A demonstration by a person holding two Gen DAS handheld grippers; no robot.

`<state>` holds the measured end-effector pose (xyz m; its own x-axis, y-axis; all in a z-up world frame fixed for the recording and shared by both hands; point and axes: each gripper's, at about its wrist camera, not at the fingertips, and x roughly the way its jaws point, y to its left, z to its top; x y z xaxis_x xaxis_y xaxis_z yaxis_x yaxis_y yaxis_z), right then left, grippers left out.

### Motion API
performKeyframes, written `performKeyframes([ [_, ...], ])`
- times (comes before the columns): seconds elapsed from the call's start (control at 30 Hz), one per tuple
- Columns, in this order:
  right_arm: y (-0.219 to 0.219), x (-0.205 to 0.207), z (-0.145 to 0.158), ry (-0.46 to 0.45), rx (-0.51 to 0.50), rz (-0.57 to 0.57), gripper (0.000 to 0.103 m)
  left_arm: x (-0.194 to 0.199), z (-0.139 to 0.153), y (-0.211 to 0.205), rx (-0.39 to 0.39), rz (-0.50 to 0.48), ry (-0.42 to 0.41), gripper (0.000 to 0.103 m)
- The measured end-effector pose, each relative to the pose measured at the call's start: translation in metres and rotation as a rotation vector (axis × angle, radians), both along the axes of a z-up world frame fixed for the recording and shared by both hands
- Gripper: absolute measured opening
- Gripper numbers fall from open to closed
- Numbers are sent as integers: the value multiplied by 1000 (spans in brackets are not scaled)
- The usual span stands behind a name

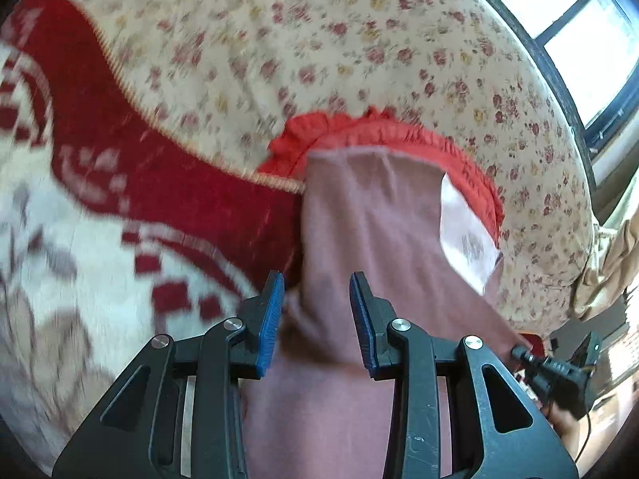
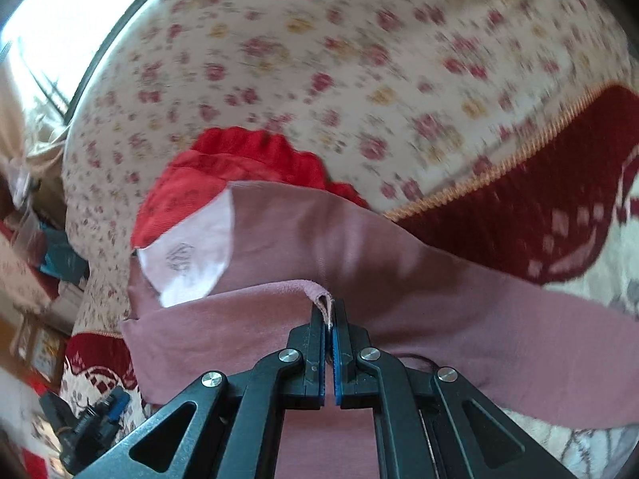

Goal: Fold small clothes
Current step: 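Lay the held sleeve across the dress body and open the right gripper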

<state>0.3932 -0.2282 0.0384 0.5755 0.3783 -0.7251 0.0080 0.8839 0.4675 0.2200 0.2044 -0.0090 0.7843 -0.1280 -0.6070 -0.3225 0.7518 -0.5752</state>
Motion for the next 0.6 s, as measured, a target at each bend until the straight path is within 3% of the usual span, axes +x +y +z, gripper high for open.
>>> performKeyframes([
  [0.2, -16, 6, -32, 50, 101, -32, 2, 60, 7, -17, 114, -135, -29, 32],
  [0.4, -25, 20, -56, 70, 168, -54, 2, 90, -21, -9, 184, -113, 58, 33],
  [0.43, -24, 25, -59, 60, 171, -50, 2, 92, -22, -7, 185, -110, 63, 38],
  [0.53, -26, 36, -63, 49, 60, -95, 2, 96, -25, 0, 171, -98, 56, 39],
  [0.6, -34, 39, -61, 46, 40, -115, 2, 95, -25, 2, 169, -95, 52, 39],
])
